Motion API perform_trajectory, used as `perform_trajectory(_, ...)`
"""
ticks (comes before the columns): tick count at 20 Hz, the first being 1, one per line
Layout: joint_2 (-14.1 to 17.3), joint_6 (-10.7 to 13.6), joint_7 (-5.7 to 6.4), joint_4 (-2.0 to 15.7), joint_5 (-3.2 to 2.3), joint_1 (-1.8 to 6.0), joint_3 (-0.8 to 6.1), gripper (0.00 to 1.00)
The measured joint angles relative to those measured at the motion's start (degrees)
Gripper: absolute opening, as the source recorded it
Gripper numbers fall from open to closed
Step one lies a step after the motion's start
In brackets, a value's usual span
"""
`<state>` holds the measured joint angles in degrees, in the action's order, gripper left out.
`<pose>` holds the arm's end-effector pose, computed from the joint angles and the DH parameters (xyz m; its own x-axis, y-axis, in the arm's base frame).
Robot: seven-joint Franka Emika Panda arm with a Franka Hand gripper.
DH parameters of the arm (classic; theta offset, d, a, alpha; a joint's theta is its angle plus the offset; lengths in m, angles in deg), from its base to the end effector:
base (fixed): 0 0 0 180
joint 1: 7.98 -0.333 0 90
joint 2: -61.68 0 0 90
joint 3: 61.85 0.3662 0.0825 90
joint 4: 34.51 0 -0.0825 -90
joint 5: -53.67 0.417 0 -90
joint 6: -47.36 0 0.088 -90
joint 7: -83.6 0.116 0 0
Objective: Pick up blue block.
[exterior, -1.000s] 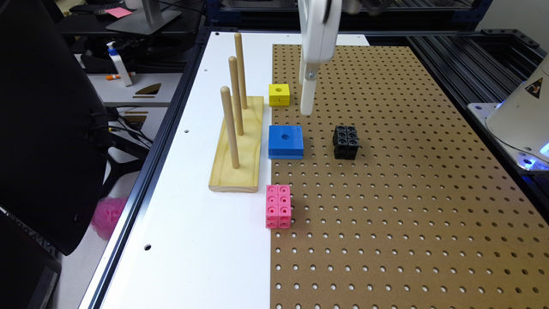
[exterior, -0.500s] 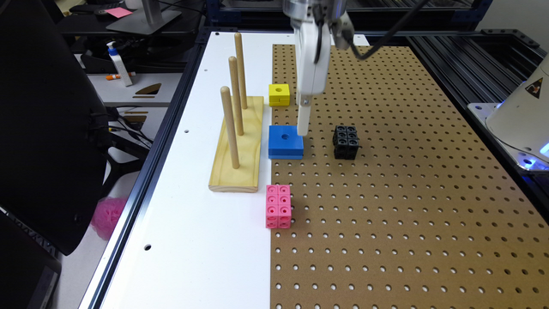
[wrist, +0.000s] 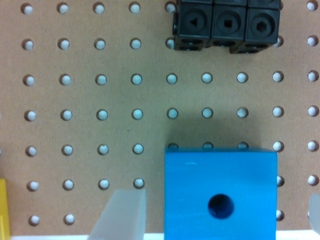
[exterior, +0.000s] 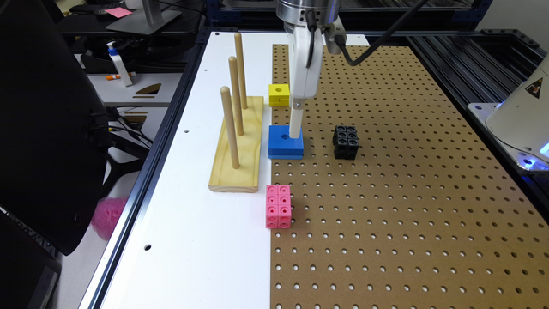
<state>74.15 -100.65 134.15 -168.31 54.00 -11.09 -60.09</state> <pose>0.5493 0.0468 0.2585 0.6944 -0.7195 0.0117 -0.7190 -0.6944 -0.0297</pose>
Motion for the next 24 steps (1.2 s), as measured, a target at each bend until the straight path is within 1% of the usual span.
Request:
perform_trajectory(3,0.71,0.0,0.0,0.76,0.0,-0.01,0.0,1.0)
perform_trajectory(5,1.59,-0.3,0.0,0.95,0.0,-0.02,0.0,1.0)
perform_trajectory(7,3.45,-1.9,0.0,1.02,0.0,-0.03,0.0,1.0)
perform_trajectory(10,7.38,-5.64,0.0,1.43,-0.01,-0.03,0.0,1.0)
perform_trajectory(12,9.07,-6.72,0.0,2.16,-0.01,-0.04,0.0,1.0)
perform_trajectory(15,9.62,-6.7,0.0,2.95,-0.02,-0.04,0.0,1.0)
perform_trajectory(24,9.78,-6.7,0.0,3.04,-0.02,-0.04,0.0,1.0)
